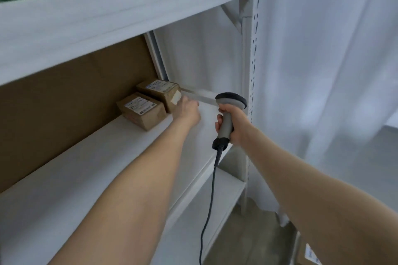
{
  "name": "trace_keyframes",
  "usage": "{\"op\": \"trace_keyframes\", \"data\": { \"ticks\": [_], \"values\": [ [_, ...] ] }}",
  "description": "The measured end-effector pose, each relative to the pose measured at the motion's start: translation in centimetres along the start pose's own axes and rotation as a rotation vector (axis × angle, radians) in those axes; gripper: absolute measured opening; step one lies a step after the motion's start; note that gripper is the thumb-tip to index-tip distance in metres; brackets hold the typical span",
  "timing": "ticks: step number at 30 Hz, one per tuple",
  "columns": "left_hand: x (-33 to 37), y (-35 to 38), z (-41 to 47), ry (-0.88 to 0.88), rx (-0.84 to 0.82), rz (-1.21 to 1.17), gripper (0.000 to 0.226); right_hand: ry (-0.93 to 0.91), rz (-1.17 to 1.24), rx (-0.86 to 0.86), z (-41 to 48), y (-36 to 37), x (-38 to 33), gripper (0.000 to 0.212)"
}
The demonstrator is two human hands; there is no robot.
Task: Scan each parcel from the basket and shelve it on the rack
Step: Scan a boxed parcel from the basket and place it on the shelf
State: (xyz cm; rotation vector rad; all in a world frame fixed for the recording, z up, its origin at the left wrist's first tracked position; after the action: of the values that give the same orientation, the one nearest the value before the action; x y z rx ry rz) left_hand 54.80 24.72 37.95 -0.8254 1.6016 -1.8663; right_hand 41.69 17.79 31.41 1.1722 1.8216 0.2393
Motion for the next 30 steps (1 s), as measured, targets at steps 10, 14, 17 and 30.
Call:
{"op": "trace_keyframes", "data": {
  "ticks": [10, 14, 17, 30],
  "values": [
    [22.2, 6.3, -12.7, 0.202, -0.184, -0.036, 0.039, -0.076, 0.199, 0.19, -14.6, -21.6, 1.7, 0.006],
    [30.3, 10.1, -17.7, 0.266, -0.277, -0.059, 0.047, -0.081, 0.229, 0.278, -19.8, -30.1, 3.4, 0.005],
    [35.8, 13.0, -20.8, 0.325, -0.345, -0.079, 0.049, -0.082, 0.329, 0.36, -23.1, -36.2, 4.9, 0.004],
    [53.4, 28.3, -28.9, 0.574, -0.612, -0.086, 0.046, -0.079, 0.627, 0.705, -29.2, -58.4, 10.9, 0.015]
  ]
}}
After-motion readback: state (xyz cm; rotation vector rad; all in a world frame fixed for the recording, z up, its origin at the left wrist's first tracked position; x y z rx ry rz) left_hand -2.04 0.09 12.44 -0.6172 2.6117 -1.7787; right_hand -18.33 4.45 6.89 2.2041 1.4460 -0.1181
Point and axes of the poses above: each hand's wrist, its own z-axis towards the middle knuckle, its own y-axis out of the palm, x = y × z, the point moved 10 cm from there along z, towards the middle knuckle, and after that the axes turned 8 degrees about y, right-handed, at the moved point
